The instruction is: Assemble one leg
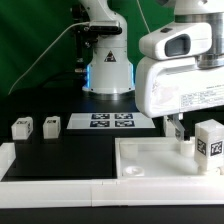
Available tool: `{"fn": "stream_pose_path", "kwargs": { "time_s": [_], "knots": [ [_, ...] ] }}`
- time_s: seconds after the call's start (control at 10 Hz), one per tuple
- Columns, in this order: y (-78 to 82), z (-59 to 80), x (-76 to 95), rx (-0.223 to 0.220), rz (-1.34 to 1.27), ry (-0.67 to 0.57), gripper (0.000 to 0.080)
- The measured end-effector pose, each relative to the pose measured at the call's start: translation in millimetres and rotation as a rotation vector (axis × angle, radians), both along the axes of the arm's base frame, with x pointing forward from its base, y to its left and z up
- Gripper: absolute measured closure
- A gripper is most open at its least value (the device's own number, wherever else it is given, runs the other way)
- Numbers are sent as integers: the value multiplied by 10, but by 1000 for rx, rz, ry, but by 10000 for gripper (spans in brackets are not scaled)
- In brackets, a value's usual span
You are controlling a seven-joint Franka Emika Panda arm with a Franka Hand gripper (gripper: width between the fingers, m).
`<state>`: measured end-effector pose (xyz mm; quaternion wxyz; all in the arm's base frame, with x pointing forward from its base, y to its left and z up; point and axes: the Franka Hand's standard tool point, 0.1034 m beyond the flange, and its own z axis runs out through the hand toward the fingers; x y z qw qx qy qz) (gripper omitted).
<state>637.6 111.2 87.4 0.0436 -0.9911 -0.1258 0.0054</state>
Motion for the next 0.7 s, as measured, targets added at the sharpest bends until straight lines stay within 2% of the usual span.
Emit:
{"fn": "stream_pose_path", "kwargs": {
  "time_s": [0.2,0.3,0.4,0.6,0.7],
  "knots": [
    [-1,-6,-4,2,70,-6,151],
    [-2,-6,-4,2,70,-6,262],
    [-2,-6,-4,2,70,-6,262],
    [-2,-6,-5,2,70,-6,506],
    [0,-7,-5,2,53,-4,506]
  ]
}}
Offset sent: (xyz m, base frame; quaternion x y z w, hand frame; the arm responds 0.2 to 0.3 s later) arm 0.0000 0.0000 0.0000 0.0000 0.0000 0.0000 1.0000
